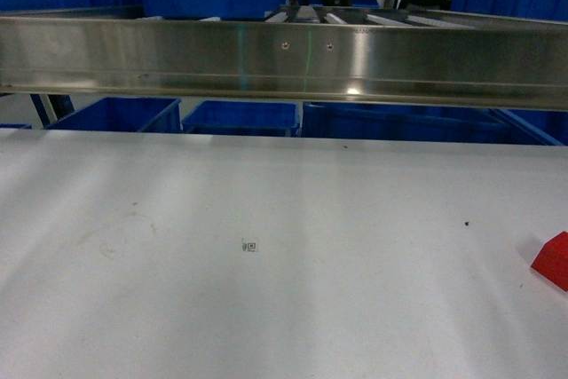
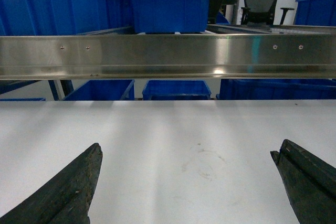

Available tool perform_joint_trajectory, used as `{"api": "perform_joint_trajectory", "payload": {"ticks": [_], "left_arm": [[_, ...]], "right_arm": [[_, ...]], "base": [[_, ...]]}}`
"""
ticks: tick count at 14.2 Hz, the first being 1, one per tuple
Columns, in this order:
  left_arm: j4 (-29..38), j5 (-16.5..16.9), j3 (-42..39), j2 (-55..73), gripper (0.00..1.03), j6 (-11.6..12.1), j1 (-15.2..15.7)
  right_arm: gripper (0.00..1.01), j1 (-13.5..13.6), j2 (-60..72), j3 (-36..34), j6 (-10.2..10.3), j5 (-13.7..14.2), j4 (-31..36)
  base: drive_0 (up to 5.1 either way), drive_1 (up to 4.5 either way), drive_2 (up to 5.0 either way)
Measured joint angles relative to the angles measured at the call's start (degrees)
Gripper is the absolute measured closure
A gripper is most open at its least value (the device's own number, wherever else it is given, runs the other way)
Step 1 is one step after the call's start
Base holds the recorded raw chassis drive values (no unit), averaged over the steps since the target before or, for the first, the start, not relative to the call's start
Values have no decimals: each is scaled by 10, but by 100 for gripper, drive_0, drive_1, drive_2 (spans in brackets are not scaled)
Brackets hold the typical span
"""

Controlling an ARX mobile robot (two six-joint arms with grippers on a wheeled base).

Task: Place magnetic block on left shelf second layer

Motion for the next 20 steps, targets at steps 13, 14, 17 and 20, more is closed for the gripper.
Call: {"api": "perform_joint_trajectory", "payload": {"ticks": [13, 14, 17, 20], "left_arm": [[0, 0, 0, 0, 5, 0, 0], [0, 0, 0, 0, 5, 0, 0], [0, 0, 0, 0, 5, 0, 0], [0, 0, 0, 0, 5, 0, 0]], "right_arm": [[3, 0, 0, 0, 0, 0, 0], [3, 0, 0, 0, 0, 0, 0], [3, 1, 2, 0, 0, 2, 5], [3, 119, 391, 107, -48, 73, 282]], "base": [[0, 0, 0], [0, 0, 0], [0, 0, 0], [0, 0, 0]]}}
